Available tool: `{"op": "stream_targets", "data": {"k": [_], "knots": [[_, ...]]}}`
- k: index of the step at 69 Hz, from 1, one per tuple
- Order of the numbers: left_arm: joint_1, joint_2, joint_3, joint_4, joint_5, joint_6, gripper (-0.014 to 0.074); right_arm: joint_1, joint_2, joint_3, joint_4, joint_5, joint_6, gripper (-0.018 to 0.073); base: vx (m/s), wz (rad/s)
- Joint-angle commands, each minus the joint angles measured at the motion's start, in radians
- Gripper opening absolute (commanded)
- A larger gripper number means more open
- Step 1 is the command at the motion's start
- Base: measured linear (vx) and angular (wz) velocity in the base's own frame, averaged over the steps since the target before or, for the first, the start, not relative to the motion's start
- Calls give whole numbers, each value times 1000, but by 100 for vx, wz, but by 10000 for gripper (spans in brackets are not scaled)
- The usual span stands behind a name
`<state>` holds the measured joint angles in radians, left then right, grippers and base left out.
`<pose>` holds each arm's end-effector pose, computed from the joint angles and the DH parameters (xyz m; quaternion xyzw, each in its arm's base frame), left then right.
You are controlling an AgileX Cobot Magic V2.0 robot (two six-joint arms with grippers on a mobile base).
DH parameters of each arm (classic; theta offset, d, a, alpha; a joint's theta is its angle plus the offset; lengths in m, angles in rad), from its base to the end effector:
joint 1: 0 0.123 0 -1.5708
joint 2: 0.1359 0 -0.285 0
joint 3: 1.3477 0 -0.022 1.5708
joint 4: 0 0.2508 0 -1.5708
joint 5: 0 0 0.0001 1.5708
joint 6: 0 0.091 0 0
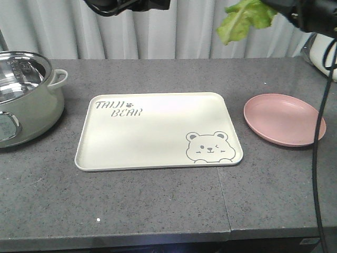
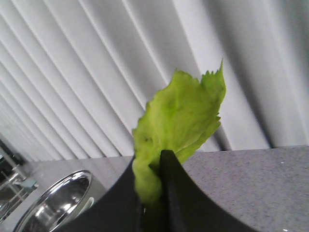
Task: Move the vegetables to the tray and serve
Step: 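Lower the leaf onto the pink plate with the right gripper and open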
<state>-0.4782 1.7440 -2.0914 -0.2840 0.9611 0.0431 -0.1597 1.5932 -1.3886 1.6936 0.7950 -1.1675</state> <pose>0.3298 -0.1945 0.4769 0.2092 0.8322 -0.2442 0.4517 0.3664 0.0064 0.3974 -0.0193 0.7051 0.4004 0.5849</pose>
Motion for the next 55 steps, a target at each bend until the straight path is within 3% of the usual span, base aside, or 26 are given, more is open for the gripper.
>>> {"op": "stream_targets", "data": {"k": [1,11,19,55], "knots": [[-3,-59,-24,58,-20,-26,391,-92,-44,-32,-6,70,58,-4,0,0],[-3,-58,-24,105,47,-25,391,-203,-41,-32,-252,86,203,-4,0,0],[-3,-58,-24,112,54,-25,391,-228,-5,-32,-358,86,238,-4,0,0],[-3,-58,-24,124,90,-24,391,-188,297,-32,-406,41,149,6,0,0]]}}
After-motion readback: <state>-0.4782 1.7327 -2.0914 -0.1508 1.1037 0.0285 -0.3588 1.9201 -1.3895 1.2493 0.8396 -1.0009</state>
